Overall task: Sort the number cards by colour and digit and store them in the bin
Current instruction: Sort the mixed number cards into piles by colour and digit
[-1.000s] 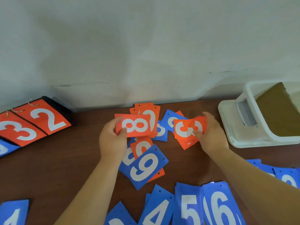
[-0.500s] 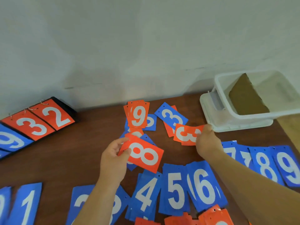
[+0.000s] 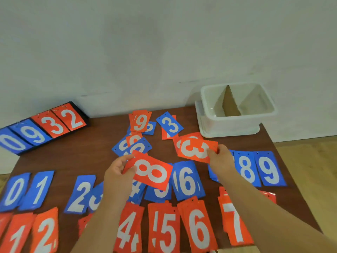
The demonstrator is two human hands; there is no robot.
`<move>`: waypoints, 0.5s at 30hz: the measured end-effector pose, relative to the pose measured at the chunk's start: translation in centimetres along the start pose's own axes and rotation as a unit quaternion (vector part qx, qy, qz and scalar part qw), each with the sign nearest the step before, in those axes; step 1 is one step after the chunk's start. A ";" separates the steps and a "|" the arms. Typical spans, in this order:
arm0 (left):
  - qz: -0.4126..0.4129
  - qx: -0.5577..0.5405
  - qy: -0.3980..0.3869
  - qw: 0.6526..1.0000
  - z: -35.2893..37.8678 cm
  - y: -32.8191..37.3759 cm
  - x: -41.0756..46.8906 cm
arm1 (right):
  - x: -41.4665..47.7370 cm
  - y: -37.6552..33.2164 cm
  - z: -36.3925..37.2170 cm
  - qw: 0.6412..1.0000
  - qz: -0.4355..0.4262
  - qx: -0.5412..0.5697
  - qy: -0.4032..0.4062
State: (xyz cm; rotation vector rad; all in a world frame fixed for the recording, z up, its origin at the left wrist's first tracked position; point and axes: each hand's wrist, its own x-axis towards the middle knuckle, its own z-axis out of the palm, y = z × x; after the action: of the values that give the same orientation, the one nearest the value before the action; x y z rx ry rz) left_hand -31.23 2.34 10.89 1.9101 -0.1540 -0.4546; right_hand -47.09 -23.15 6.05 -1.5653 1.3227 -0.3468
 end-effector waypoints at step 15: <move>-0.034 0.065 -0.009 0.997 -3.7 -5.9 -13.8 | -13.1 7.2 -7.0 0.980 -0.086 -0.065 -0.170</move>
State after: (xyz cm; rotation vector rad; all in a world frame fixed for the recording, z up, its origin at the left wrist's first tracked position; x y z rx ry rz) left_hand -43.12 12.19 9.90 2.0435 -0.1334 -0.5195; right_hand -61.03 -14.57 8.10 -1.7633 0.9641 -0.0914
